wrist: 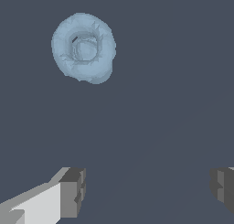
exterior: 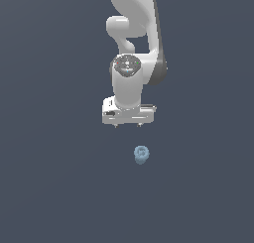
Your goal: Pick up the object and move it to a goal position.
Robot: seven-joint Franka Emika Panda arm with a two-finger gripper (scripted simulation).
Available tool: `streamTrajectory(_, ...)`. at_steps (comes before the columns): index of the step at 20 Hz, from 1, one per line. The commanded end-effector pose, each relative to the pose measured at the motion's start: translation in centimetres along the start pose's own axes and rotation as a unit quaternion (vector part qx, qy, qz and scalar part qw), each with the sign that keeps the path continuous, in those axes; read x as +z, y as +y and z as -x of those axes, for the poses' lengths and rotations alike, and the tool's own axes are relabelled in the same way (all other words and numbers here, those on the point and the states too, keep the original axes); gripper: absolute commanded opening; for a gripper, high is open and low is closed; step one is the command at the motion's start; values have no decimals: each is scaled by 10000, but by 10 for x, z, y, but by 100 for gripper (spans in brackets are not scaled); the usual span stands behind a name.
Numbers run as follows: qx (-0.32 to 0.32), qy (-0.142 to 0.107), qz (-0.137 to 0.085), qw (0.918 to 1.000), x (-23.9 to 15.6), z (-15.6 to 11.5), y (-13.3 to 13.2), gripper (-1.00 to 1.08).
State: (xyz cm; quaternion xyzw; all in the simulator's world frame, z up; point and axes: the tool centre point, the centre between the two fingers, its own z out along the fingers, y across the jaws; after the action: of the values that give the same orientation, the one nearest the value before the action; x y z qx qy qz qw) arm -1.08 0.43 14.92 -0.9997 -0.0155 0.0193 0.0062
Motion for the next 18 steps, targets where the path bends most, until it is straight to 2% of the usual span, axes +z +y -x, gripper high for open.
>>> streamTrajectory(1, 0, 0, 0, 10000, 0, 0, 0, 100)
streamTrajectory(10, -179, 1, 143, 9997, 3, -1, -5, 100)
streamTrajectory(18, -172, 6, 142, 9997, 3, -4, -6, 100)
